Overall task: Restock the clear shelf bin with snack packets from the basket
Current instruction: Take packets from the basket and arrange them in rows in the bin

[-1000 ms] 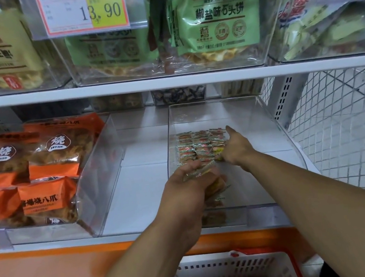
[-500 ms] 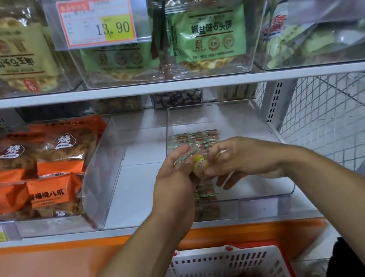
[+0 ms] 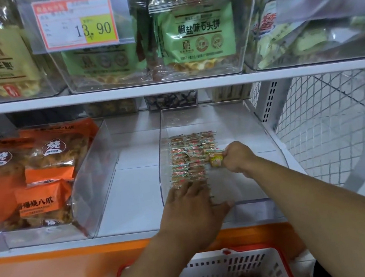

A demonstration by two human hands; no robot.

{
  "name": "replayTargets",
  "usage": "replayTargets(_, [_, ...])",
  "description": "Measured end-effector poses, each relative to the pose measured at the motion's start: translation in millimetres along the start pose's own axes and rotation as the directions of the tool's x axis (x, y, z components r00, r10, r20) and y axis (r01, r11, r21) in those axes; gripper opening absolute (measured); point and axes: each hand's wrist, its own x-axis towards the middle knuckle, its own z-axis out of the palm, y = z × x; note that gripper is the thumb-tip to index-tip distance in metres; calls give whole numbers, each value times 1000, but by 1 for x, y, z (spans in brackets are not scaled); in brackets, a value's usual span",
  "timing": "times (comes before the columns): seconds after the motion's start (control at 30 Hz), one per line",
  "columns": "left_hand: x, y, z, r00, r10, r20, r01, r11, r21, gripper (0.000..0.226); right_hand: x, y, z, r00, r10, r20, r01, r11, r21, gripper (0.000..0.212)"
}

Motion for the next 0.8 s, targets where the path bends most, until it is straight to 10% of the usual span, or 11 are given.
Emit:
replayTargets(0.33, [5,-3,6,999,-25,43,25,1000,14,78,19,-9,14,999,-10,-46,15,994,109,57])
replayTargets(0.57, [-4,7,-14,995,-28,-90,27,1000,-14,66,0,-24,-9,989,-131,-65,118,979,-166,39])
replayTargets(0.7, [-36,25,-21,891,140,-432,-166,986,-21,18,-41,-52,-44,818,-494,-296,410,861,-301,27])
replayTargets(0.8, [-64,25,2,979,101,-179,-130,979,-158,19,-98,-53,-42,603,-719,-344,687,688,-232,22])
